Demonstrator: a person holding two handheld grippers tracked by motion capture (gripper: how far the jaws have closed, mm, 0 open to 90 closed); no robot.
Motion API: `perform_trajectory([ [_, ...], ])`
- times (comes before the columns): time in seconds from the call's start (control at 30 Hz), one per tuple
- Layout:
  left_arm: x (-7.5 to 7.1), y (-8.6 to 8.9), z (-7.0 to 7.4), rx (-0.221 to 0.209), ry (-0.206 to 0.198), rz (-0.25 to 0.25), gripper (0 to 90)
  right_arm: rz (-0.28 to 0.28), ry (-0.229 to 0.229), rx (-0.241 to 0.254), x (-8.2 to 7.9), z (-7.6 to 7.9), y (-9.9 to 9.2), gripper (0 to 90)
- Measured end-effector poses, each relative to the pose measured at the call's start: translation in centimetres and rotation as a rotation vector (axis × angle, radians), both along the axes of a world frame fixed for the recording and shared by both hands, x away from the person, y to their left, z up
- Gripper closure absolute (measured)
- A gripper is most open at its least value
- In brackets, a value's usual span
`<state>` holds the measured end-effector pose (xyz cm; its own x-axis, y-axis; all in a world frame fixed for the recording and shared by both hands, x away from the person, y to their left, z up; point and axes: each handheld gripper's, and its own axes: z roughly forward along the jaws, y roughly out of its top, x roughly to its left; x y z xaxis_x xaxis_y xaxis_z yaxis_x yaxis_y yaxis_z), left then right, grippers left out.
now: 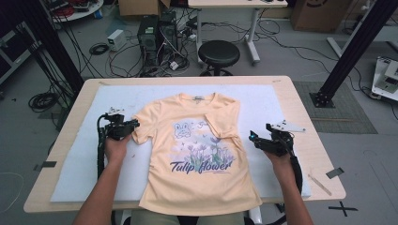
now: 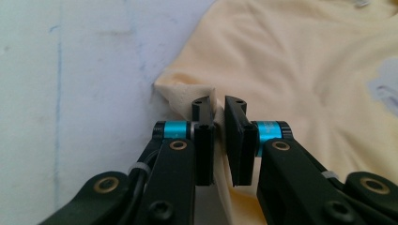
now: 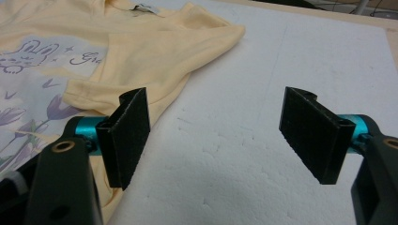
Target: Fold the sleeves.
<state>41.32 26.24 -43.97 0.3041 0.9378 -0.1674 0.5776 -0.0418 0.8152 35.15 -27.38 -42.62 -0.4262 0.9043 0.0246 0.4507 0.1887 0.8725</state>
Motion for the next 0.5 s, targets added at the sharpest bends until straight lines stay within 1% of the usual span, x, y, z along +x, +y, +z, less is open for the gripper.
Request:
perform_trajectory([
  [0.03,0.0,-0.3,0.6,-0.038,-0.041,-0.009,82.5,0.000,0.002,0.003,0.0,0.0,0.0,25.4],
  [0.07,0.0,-0.3,0.6,-0.038,-0.041,-0.009,82.7,0.000,0.002,0.003,0.0,0.0,0.0,25.4],
  [0.1,0.0,-0.4,0.8,-0.067,-0.058,-0.011,82.7,0.002,-0.001,0.003,0.0,0.0,0.0,25.4],
  [0.13,0.1,-0.4,1.0,-0.073,-0.051,-0.021,82.7,0.003,-0.001,0.005,0.0,0.0,-0.1,25.4],
  [0.2,0.2,-0.9,1.7,-0.093,-0.059,-0.045,82.7,0.006,-0.008,0.002,0.0,0.0,-0.1,25.4],
  [0.27,0.3,-1.4,2.4,-0.110,-0.082,-0.077,82.8,-0.002,0.000,0.007,0.0,0.0,-0.1,25.4],
  [0.3,0.2,-1.8,2.7,-0.131,-0.100,-0.086,82.8,-0.001,-0.001,0.008,0.0,0.0,-0.1,25.4],
  [0.33,0.3,-2.1,2.9,-0.144,-0.099,-0.102,82.8,-0.001,-0.002,0.008,0.0,0.0,-0.2,25.4],
  [0.37,0.4,-2.4,3.0,-0.142,-0.088,-0.119,82.7,-0.001,-0.003,0.007,0.0,0.1,-0.2,25.4],
  [0.4,0.5,-2.8,3.1,-0.135,-0.090,-0.134,82.7,-0.006,-0.002,0.012,0.0,0.1,-0.2,25.4],
  [0.5,0.8,-4.1,3.6,-0.162,-0.086,-0.183,82.7,-0.004,-0.006,0.011,0.0,0.1,-0.3,25.4],
])
